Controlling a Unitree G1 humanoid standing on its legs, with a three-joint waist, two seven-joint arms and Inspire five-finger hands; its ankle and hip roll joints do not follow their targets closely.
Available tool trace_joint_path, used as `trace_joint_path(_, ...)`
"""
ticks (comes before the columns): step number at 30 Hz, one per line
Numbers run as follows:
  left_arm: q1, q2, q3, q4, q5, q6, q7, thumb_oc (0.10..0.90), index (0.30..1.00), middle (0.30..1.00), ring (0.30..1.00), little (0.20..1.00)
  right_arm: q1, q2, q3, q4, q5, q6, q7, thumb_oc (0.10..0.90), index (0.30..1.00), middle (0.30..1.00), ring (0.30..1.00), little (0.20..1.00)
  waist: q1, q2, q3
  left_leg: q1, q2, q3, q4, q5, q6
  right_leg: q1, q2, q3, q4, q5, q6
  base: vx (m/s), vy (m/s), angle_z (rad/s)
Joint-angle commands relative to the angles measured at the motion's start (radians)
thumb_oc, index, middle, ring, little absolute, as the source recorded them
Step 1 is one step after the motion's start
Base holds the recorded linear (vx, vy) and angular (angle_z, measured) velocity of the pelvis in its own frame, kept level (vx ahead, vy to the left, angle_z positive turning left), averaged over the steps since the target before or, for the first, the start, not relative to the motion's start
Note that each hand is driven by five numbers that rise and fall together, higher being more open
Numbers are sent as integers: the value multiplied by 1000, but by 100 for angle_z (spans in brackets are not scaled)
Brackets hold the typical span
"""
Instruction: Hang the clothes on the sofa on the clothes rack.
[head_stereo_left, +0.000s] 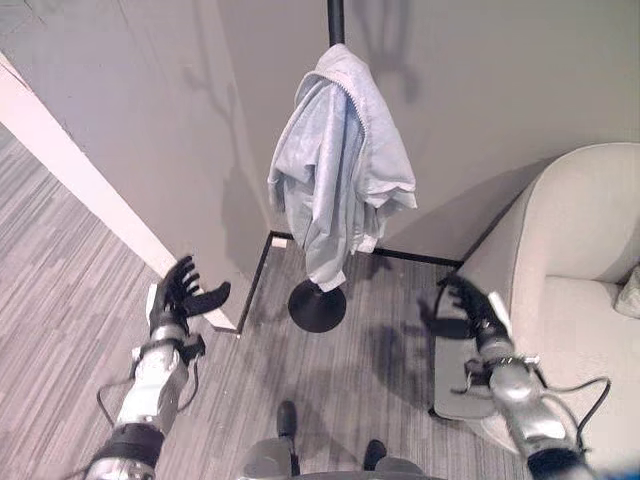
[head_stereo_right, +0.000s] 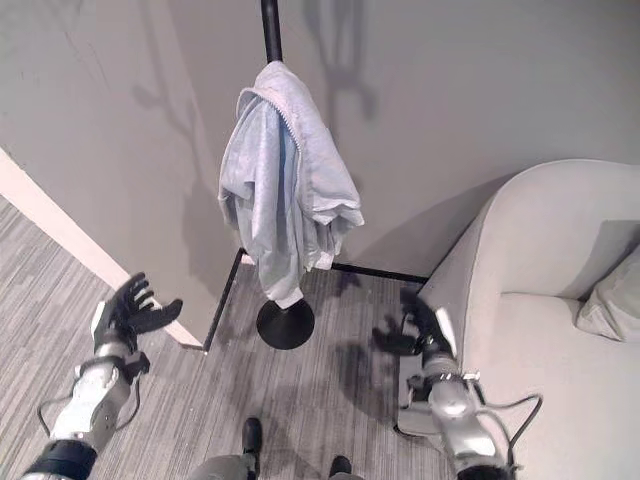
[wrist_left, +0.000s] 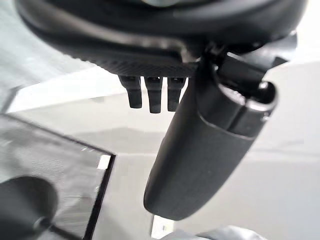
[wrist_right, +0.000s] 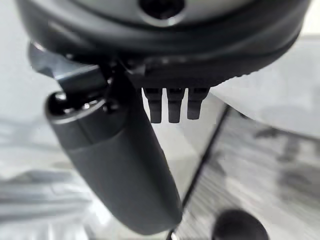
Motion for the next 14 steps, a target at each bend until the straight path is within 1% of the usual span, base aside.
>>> trace_joint_path(1,-69,20,15,17,71,-94,-38,800,900,900,900,900,-36,3,17,12,1,-119,10,800,900,900,900,900,0,-18,-101,117,34,47,13,-206,-22,-9,-68,-39,25,-19,44,-25,6,-6)
trace_joint_path(6,-29,-48,-42,72,91,-88,-65,800,900,900,900,900,-21,81,70,179,17,-117,9,800,900,900,900,900,-1,-9,-106,120,35,50,13,-203,-21,-10,-69,-42,26,-19,41,-12,10,-2)
trace_joint_path(14,-34,-99,-109,135,77,-98,-63,800,900,900,900,900,-85,120,126,286,54,-127,-17,800,900,900,900,900,1,-6,-113,119,33,45,13,-199,-19,-11,-69,-39,33,-17,36,0,0,0)
